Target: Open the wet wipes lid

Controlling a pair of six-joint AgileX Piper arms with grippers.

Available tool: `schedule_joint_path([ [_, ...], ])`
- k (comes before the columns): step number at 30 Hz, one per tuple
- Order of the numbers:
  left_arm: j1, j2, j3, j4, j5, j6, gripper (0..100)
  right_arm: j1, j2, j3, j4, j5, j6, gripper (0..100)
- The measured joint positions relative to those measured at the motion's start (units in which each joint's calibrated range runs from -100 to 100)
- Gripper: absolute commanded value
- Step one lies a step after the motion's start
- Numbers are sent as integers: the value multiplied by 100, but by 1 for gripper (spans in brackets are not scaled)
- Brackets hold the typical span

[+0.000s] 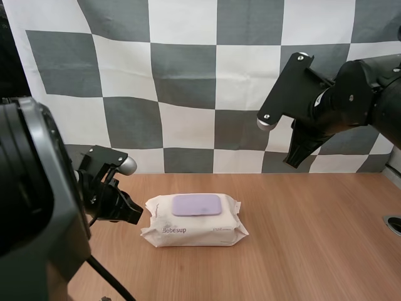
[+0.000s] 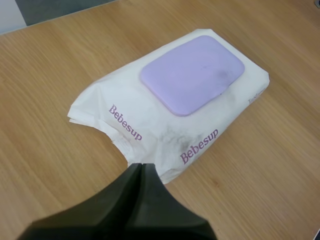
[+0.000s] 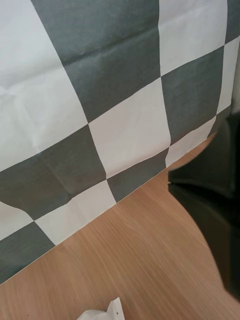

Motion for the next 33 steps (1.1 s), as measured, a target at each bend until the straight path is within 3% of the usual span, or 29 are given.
schedule_joint_path([
  [3,0,130,0,-231,0,95,0,0,0,0,49,0,0,0],
  [5,0,171,0,-388,0,181,5,0,0,0,105,0,0,0],
  [12,0,171,0,-166,0,401,52,0,0,0,130,0,0,0],
  [14,0,171,19,-51,0,401,57,0,0,0,130,0,0,0],
  [33,-9,739,778,-624,-623,1417,58,0,0,0,251,0,0,0],
])
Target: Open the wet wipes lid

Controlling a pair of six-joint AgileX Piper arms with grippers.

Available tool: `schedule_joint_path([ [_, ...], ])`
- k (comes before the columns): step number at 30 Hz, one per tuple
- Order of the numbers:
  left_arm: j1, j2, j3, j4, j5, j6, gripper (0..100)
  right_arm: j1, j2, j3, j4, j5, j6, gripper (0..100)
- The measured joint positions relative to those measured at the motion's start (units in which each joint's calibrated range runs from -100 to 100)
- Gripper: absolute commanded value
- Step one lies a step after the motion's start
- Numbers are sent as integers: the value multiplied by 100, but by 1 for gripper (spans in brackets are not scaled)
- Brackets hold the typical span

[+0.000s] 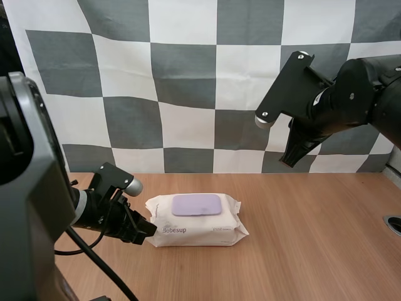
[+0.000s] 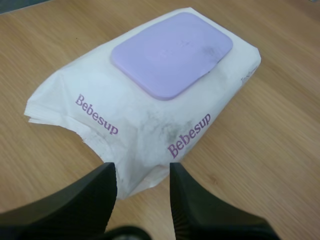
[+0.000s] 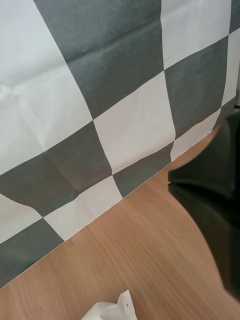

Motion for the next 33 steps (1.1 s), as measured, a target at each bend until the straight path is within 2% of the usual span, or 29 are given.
schedule_joint_path([
  [8,0,503,0,-442,-129,469,58,0,0,0,0,0,0,0],
  [16,0,745,0,-565,-29,723,58,0,0,0,8,0,0,0],
  [33,-9,1448,0,-968,115,761,58,0,0,0,8,0,0,0],
])
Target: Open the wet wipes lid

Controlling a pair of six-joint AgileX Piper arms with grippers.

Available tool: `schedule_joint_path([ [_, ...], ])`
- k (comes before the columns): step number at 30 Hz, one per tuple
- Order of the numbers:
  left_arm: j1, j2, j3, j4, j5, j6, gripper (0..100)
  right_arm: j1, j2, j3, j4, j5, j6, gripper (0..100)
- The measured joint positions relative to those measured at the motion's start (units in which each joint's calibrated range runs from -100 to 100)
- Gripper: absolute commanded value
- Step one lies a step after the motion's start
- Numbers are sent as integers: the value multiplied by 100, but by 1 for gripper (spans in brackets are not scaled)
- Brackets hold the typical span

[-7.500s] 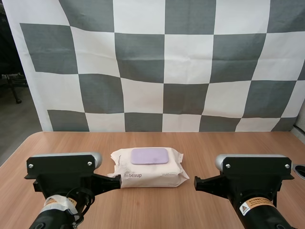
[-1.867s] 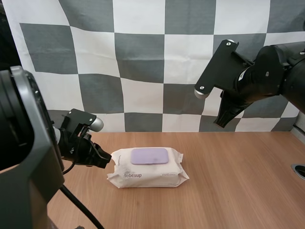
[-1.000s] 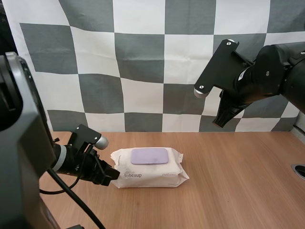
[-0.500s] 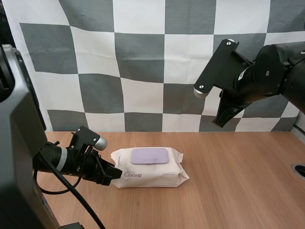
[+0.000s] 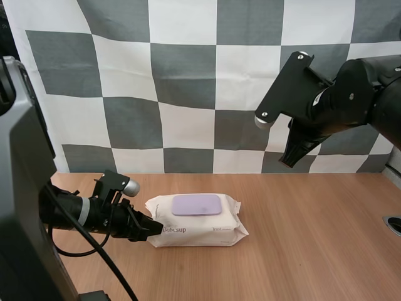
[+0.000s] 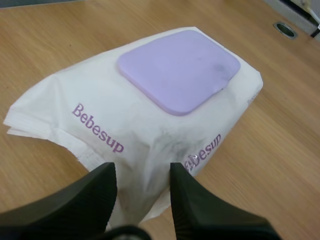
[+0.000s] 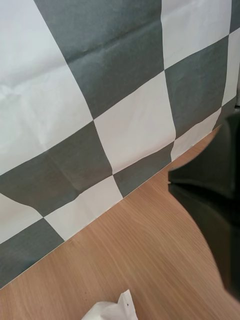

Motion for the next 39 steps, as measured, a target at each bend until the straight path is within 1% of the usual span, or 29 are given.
schedule_joint_path([
  [8,0,170,-28,-133,438,0,58,0,0,0,0,0,0,0],
  [10,-39,170,-28,-149,393,0,58,0,0,0,0,0,0,0],
  [12,-121,185,-28,-149,284,0,58,0,0,0,0,0,0,0],
  [17,-400,194,-28,-149,-220,0,58,0,0,0,0,0,0,0],
  [19,-490,194,-28,-159,-386,0,58,0,0,0,0,0,0,0],
  [21,-538,194,-28,-193,-476,0,57,0,0,0,0,0,0,0],
  [22,-538,194,-28,-224,-491,0,54,0,0,0,0,0,0,0],
  [23,-538,194,-28,-241,-551,0,47,0,0,0,0,0,0,0],
  [25,-538,194,-28,-266,-622,0,25,0,0,0,0,0,0,0],
  [26,-538,194,-28,-267,-691,0,9,0,0,0,0,0,0,0],
  [27,-538,194,-28,-267,-734,0,0,0,0,0,0,0,0,0],
  [30,-538,194,-28,-267,-730,0,0,0,13,0,0,44,0,0],
  [33,-538,194,-28,-139,-730,0,0,9,46,0,113,541,-186,0],
  [35,-538,194,-28,-4,-654,0,0,9,88,0,337,978,-432,0],
  [39,-538,194,-16,140,-278,0,0,9,162,78,1007,1999,-1057,0],
])
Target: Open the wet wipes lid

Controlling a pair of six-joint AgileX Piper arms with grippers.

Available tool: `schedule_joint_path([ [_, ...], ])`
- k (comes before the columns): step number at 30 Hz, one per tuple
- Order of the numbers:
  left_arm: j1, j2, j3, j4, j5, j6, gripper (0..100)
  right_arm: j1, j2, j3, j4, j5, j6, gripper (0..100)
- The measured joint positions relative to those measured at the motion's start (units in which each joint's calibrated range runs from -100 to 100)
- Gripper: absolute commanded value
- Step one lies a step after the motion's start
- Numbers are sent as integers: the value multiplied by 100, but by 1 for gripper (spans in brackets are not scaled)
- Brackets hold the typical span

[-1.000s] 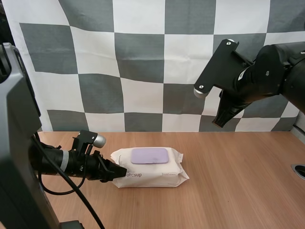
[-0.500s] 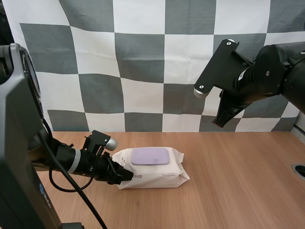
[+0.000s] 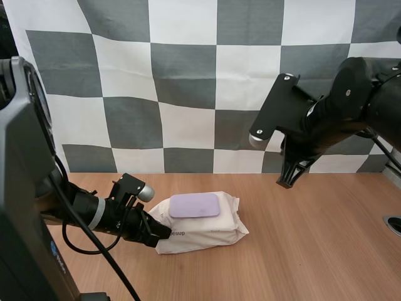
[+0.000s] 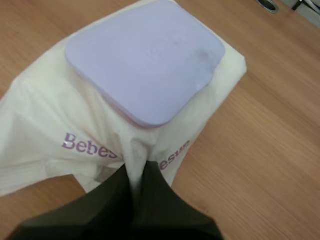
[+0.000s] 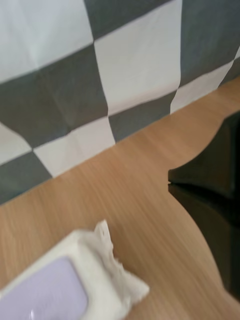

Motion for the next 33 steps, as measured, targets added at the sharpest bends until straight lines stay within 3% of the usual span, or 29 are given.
schedule_joint_path([
  [6,0,0,0,11,481,0,0,5,0,262,528,503,-435,0],
  [7,0,0,0,1,656,0,0,116,0,832,1210,556,-1027,0],
  [8,0,0,0,-57,771,0,0,157,0,1029,1382,464,-1187,0],
  [12,0,0,0,-62,771,0,0,361,0,1814,1881,-466,-1807,0],
  [22,0,0,0,70,792,0,0,987,12,2832,1932,-3100,-3072,0],
  [26,0,0,0,160,792,-85,0,1002,12,2832,2227,-4032,-3095,34],
  [28,0,0,0,160,792,-151,0,1002,57,2832,2401,-4242,-3095,45],
  [33,0,0,0,160,792,-217,0,1052,334,2832,2813,-4156,-3095,46],
])
